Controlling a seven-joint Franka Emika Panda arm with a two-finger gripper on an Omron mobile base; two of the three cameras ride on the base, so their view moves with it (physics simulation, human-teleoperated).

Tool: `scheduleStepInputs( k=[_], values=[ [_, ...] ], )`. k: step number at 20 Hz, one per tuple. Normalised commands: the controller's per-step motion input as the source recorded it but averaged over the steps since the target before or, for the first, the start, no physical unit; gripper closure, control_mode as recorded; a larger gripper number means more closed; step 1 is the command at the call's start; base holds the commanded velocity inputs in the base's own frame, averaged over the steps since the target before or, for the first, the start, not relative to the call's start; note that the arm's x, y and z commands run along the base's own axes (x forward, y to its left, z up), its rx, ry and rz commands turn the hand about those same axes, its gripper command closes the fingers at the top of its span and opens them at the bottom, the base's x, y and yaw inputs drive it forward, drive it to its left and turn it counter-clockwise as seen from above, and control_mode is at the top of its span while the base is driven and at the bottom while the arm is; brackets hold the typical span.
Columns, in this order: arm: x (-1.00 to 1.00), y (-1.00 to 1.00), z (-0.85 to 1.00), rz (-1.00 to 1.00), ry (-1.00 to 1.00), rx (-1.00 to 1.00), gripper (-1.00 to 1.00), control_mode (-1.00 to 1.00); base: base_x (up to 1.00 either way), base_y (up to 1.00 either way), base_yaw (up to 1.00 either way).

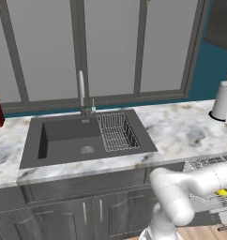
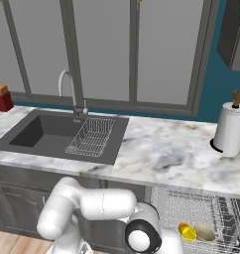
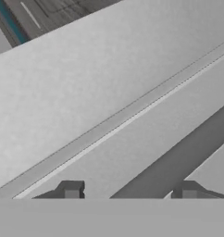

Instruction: Pick up the cup and bowl from the counter, place them in the dishwasher, and close the dishwasher door.

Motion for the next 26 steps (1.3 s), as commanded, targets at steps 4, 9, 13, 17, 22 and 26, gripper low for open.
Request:
scheduleStepInputs(
  k=[4, 9, 13, 17, 22, 26],
  values=[
    [1.0, 0.0, 0.25, -0.1, 0.08, -0.05, -1.0, -1.0, 0.0, 0.0, 0.0],
    [1.0, 0.0, 0.19, -0.1, 0.08, -0.04, -1.0, -1.0, 0.0, 0.0, 0.0],
    [1.0, 0.0, 0.16, -0.1, 0.07, -0.01, -1.0, -1.0, 0.0, 0.0, 0.0],
    [1.0, 0.0, 0.08, -0.09, 0.08, 0.0, -1.0, -1.0, 0.0, 0.0, 0.0],
    [1.0, 0.0, 0.05, -0.09, 0.09, 0.0, -1.0, -1.0, 0.0, 0.0, 0.0],
    [1.0, 0.0, 0.04, -0.09, 0.1, 0.0, -1.0, -1.0, 0.0, 0.0, 0.0]
  ],
)
